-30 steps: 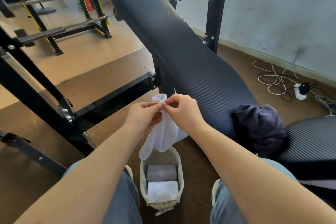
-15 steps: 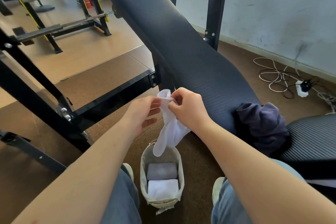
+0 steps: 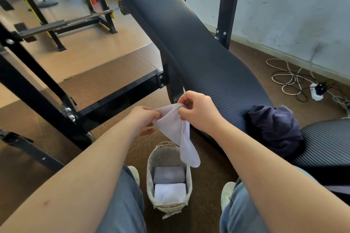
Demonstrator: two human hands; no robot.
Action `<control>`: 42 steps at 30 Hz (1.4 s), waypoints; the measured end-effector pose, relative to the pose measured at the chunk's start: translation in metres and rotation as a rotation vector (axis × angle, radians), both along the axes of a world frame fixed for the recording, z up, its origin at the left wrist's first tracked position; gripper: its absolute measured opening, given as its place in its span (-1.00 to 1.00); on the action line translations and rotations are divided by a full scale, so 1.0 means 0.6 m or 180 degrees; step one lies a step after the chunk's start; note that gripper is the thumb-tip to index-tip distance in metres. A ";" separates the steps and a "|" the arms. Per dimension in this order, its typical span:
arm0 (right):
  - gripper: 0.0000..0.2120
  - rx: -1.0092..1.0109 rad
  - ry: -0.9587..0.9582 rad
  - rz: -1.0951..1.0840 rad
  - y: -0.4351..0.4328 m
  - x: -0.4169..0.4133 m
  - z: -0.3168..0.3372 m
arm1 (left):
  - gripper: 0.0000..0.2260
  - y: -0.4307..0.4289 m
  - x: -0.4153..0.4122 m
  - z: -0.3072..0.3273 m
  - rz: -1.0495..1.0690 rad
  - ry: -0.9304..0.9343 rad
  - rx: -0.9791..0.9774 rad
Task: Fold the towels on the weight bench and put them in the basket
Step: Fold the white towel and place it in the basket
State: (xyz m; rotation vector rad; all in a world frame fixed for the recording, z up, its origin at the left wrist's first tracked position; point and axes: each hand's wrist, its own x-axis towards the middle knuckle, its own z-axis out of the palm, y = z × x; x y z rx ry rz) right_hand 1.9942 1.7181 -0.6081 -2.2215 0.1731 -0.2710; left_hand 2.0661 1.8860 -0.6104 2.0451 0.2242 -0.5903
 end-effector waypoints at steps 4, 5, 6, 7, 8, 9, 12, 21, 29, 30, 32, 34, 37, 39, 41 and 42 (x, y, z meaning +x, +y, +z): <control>-0.86 -0.0144 0.0038 0.0103 -0.001 -0.004 0.003 | -0.80 0.010 0.004 -0.004 -0.0054 -0.0141 0.0250; -0.87 -0.0258 0.0045 0.0094 -0.004 -0.005 0.002 | -0.81 0.014 0.006 -0.002 -0.0111 -0.0257 0.0346; -0.86 -0.0388 0.0055 0.0072 -0.008 -0.005 0.001 | -0.83 0.019 0.008 0.003 -0.0180 -0.0402 0.0460; -0.85 -0.0519 0.0074 0.0048 -0.013 -0.004 -0.001 | -0.84 0.022 0.010 0.008 -0.0248 -0.0542 0.0546; -0.84 -0.0633 0.0105 0.0026 -0.017 -0.003 -0.004 | -0.84 0.024 0.011 0.013 -0.0312 -0.0658 0.0577; -0.83 -0.0717 0.0142 0.0008 -0.022 -0.003 -0.008 | -0.84 0.025 0.011 0.017 -0.0374 -0.0746 0.0570; -0.80 -0.0825 0.0247 -0.0036 -0.028 0.000 -0.018 | -0.79 0.023 0.007 0.023 -0.0499 -0.0862 0.0491; -0.82 -0.0333 0.0266 -0.0232 -0.028 -0.004 -0.014 | -0.74 0.015 0.000 0.025 -0.0550 -0.0743 0.0144; -0.82 0.0120 0.0667 -0.0523 -0.034 0.000 -0.012 | -0.73 0.012 0.005 0.026 -0.0719 -0.0705 -0.0167; -0.81 0.0239 0.0672 -0.0637 -0.037 0.000 -0.011 | -0.72 0.013 0.005 0.026 -0.0884 -0.0700 -0.0209; -0.81 0.0485 0.0597 -0.0817 -0.043 0.001 -0.007 | -0.72 0.018 0.005 0.026 -0.1279 -0.0666 -0.0193; -0.82 0.0661 0.0634 -0.0902 -0.047 0.003 -0.004 | -0.75 0.021 0.005 0.024 -0.1532 -0.0677 -0.0069; -0.83 0.1036 0.0845 -0.0952 -0.045 0.007 -0.001 | -0.80 0.018 0.000 0.019 -0.1317 -0.0763 0.0012; -0.80 0.1365 0.0984 -0.0884 -0.041 0.007 0.003 | -0.78 0.015 -0.005 0.018 -0.1237 -0.0677 -0.0085; -0.79 0.1567 0.1050 -0.0767 -0.039 0.006 0.007 | -0.74 0.013 -0.007 0.018 -0.1168 -0.0568 -0.0308; -0.79 0.1609 0.1077 -0.0728 -0.039 0.005 0.009 | -0.72 0.013 -0.006 0.018 -0.1097 -0.0536 -0.0404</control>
